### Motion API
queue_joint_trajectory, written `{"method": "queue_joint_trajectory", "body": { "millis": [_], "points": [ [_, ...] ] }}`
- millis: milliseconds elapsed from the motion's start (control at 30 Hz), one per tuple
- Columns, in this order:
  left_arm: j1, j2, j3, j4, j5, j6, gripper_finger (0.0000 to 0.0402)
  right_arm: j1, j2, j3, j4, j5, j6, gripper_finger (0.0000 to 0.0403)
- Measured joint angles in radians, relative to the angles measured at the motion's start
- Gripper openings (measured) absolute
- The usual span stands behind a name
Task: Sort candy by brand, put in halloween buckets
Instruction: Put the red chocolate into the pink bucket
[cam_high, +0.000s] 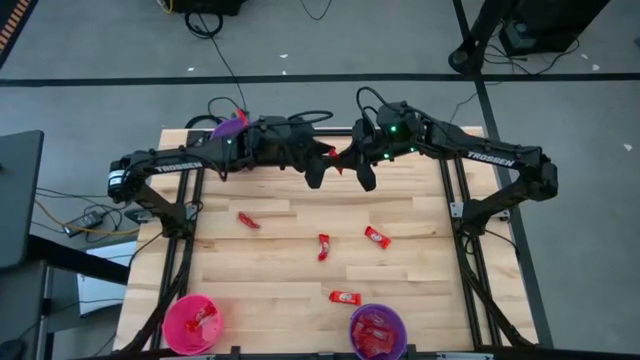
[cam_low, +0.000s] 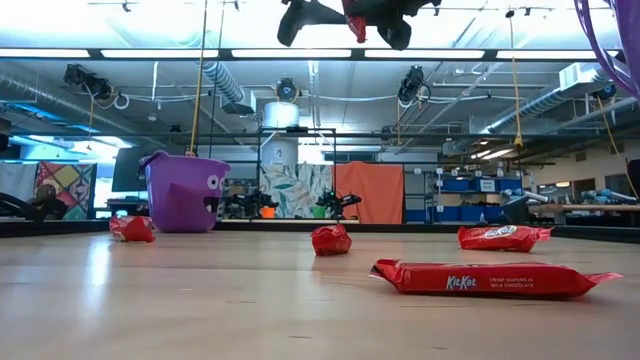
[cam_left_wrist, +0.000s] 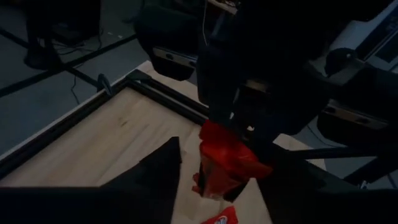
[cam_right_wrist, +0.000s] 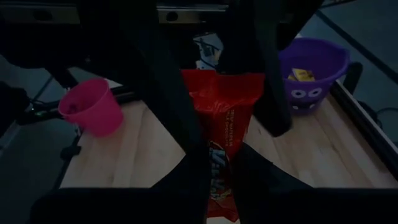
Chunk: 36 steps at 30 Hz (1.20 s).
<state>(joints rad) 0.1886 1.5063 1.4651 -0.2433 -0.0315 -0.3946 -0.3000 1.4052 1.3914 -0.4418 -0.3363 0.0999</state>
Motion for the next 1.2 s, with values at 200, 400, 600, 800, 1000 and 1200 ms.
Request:
{"method": "queue_joint_trajectory", "body": {
  "millis": [200,400,600,800,1000,1200],
  "points": [
    [0.0,0.0,0.0,0.012,0.0,0.001,0.0111,0.0,0.001,0.0,0.005,0.009,0.002,0.006],
    [0.008,-0.002,0.0,0.013,0.0,0.004,0.0072,0.0,0.001,0.001,-0.004,0.046,0.115,0.0083],
    [0.031,-0.002,0.0,-0.029,-0.001,0.032,0.0076,0.0,0.0,0.001,-0.042,0.072,0.161,0.0143],
    [0.066,-0.022,0.0,-0.099,-0.01,0.028,0.0072,-0.065,-0.032,0.001,-0.335,0.173,0.211,0.02],
    [0.08,-0.083,0.0,-0.297,-0.001,0.027,0.0071,-0.102,-0.058,0.0,-0.573,0.182,0.16,0.0216],
    [0.037,-0.178,0.0,-0.653,-0.001,-0.124,0.0071,-0.048,-0.034,-0.007,-0.513,0.09,0.045,0.0215]
  ]
}}
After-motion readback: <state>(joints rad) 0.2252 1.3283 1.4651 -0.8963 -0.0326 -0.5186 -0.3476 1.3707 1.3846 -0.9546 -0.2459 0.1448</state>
